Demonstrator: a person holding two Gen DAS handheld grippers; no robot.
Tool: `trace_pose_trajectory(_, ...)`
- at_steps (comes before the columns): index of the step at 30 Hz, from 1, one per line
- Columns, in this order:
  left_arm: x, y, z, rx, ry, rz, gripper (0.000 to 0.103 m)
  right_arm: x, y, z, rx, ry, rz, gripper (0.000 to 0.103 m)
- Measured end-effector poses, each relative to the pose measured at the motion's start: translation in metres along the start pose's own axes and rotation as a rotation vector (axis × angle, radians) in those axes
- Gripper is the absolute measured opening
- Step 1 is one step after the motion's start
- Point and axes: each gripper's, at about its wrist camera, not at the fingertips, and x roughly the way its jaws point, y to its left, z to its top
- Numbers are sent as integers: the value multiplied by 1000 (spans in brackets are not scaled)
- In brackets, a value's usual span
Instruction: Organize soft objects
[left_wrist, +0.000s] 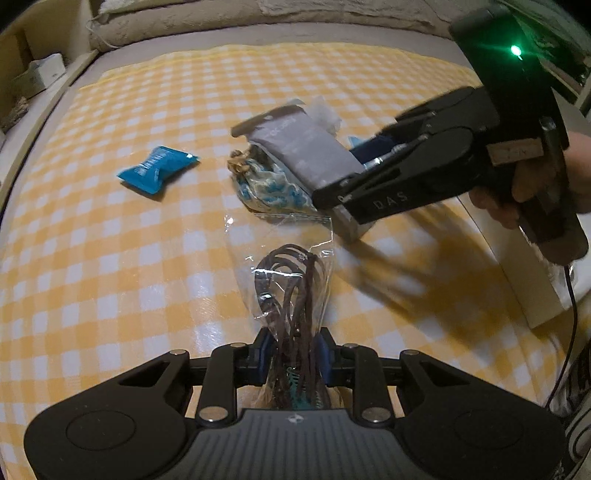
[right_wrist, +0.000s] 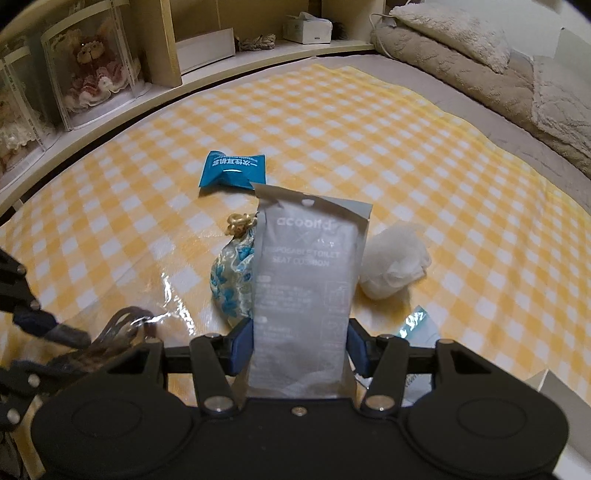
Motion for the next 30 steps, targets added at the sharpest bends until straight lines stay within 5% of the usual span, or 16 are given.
trace_pose_trajectory(19, -46, 13, 34, -196, -238, 74, 27, -73, -17, -9, 134, -114, 20, 54)
trace_pose_trajectory(30, -71, -26, 62, -192, -349, -2, 27, -155, -37, -12, 173, -187, -49, 54)
